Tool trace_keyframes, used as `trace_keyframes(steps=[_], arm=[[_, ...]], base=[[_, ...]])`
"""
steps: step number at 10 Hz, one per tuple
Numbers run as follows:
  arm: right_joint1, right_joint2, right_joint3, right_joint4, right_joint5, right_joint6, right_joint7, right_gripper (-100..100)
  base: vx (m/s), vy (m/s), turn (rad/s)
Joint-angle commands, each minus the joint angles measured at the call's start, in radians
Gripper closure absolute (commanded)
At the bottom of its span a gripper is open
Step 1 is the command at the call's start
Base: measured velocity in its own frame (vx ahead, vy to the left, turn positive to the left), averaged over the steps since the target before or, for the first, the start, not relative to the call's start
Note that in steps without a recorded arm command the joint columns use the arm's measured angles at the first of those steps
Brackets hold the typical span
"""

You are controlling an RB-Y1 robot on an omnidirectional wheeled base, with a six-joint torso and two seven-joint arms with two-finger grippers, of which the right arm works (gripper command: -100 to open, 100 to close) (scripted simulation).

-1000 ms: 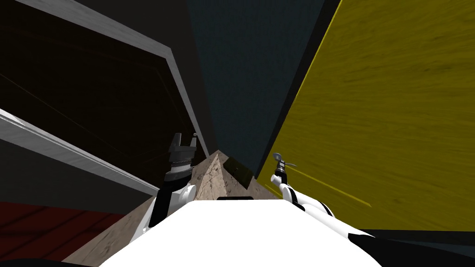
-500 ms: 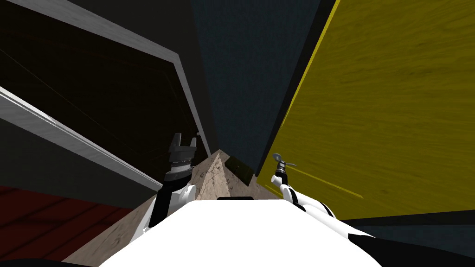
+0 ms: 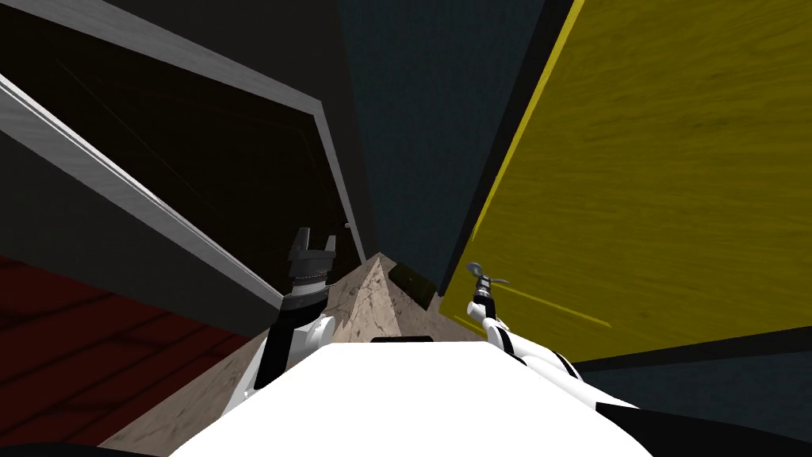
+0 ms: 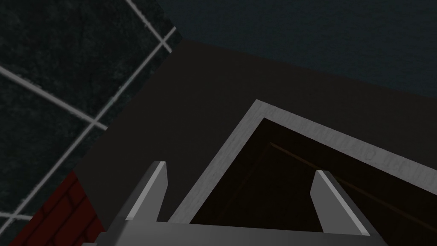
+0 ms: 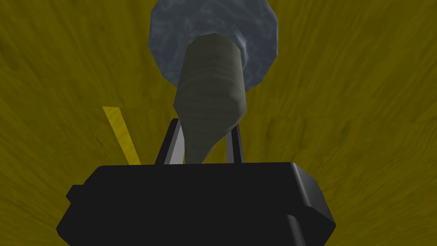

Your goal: Pull the door open

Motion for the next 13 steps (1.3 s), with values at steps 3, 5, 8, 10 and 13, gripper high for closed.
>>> trace_keyframes(steps=[3, 5, 8, 10, 13], arm=[[0.002, -0.022, 0.04, 0.021, 0.024, -0.008, -0.057, 100], [0.017, -0.039, 0.065, 0.018, 0.039, -0.005, -0.096, 100], [0.033, -0.049, 0.077, 0.021, 0.046, -0.002, -0.119, 100], [0.035, -0.051, 0.104, 0.014, 0.063, -0.001, -0.146, 100], [0.037, -0.054, 0.138, 0.006, 0.084, -0.003, -0.177, 100]], base=[[-0.111, 0.002, 0.081], [-0.065, -0.06, 0.118], [-0.035, -0.067, 0.097], [-0.201, -0.034, 0.085], [-0.178, -0.036, 0.084]])
